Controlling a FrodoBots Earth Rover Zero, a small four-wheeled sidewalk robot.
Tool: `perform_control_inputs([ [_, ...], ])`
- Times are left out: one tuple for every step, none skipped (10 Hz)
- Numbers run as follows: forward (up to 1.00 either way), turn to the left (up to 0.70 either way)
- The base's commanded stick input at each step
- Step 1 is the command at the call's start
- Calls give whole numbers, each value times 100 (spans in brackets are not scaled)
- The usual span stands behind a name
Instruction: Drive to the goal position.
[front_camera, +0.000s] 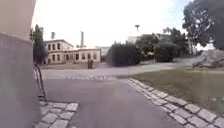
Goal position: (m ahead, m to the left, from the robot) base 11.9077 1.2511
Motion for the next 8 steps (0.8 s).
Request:
perform_control_inputs([
  [70,0],
  [70,0],
  [70,0],
  [70,0],
  [70,0],
  [70,0],
  [70,0],
  [70,0],
])
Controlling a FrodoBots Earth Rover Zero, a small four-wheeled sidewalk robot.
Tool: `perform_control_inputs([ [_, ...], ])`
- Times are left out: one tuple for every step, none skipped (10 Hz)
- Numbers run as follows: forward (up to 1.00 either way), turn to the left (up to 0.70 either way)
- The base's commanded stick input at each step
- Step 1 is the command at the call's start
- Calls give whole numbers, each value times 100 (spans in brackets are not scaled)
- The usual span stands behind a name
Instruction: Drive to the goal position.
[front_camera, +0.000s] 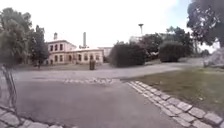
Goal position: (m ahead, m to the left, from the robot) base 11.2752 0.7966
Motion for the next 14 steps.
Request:
perform_control_inputs([
  [70,0],
  [70,0],
  [70,0],
  [70,0],
  [70,0],
  [70,0],
  [70,0],
  [70,0],
  [70,0],
  [70,0],
  [70,0],
  [70,0],
  [70,0],
  [70,0],
])
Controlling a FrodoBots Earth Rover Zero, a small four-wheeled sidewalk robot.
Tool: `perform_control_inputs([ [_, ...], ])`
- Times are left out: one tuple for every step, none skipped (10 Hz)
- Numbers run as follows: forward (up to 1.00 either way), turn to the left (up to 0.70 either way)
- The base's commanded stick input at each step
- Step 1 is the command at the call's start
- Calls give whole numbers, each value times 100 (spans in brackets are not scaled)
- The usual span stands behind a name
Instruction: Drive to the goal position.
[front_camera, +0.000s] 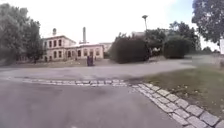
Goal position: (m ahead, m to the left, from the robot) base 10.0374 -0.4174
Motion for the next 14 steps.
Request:
perform_control_inputs([
  [70,0],
  [70,0],
  [70,0],
  [70,0],
  [70,0],
  [70,0],
  [70,0],
  [70,0],
  [70,0],
  [70,0],
  [70,0],
  [70,0],
  [70,0],
  [70,0],
])
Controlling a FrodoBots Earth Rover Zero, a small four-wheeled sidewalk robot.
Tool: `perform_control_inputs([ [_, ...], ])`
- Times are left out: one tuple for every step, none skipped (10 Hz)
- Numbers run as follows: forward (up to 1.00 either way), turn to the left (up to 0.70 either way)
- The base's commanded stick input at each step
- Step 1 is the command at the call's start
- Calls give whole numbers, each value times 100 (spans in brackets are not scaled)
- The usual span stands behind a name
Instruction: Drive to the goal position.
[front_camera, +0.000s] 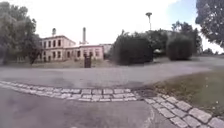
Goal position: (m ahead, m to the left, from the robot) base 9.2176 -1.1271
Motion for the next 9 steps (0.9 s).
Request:
perform_control_inputs([
  [70,0],
  [70,0],
  [70,0],
  [70,0],
  [70,0],
  [70,0],
  [70,0],
  [70,0],
  [70,0],
])
